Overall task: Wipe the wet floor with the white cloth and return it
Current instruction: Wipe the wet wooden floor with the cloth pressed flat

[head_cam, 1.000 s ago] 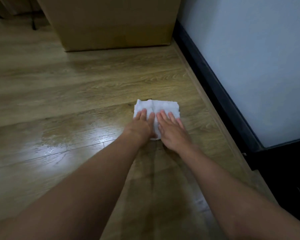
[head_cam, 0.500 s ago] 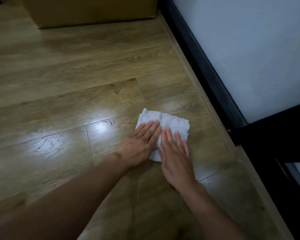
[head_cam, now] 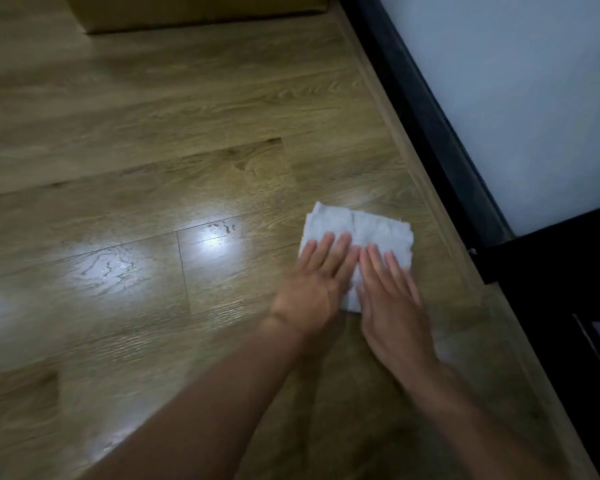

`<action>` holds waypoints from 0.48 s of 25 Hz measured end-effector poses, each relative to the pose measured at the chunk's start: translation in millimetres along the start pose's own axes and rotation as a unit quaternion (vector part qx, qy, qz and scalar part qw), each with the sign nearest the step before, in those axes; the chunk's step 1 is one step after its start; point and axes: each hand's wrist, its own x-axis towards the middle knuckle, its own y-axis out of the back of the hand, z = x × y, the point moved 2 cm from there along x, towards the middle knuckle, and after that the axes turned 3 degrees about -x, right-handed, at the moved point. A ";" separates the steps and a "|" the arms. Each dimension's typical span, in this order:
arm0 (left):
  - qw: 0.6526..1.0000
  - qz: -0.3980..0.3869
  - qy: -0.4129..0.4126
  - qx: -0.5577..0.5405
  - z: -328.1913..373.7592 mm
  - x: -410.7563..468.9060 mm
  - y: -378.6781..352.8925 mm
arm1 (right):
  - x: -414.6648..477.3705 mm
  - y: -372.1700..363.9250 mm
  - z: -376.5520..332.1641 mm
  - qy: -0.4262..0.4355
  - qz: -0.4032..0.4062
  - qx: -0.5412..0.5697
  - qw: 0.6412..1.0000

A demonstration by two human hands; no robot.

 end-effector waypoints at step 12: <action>0.998 -0.037 -0.017 0.038 -17.7 109.3 34.8 | 107.2 14.9 33.3 -0.081 -0.015 0.016 0.996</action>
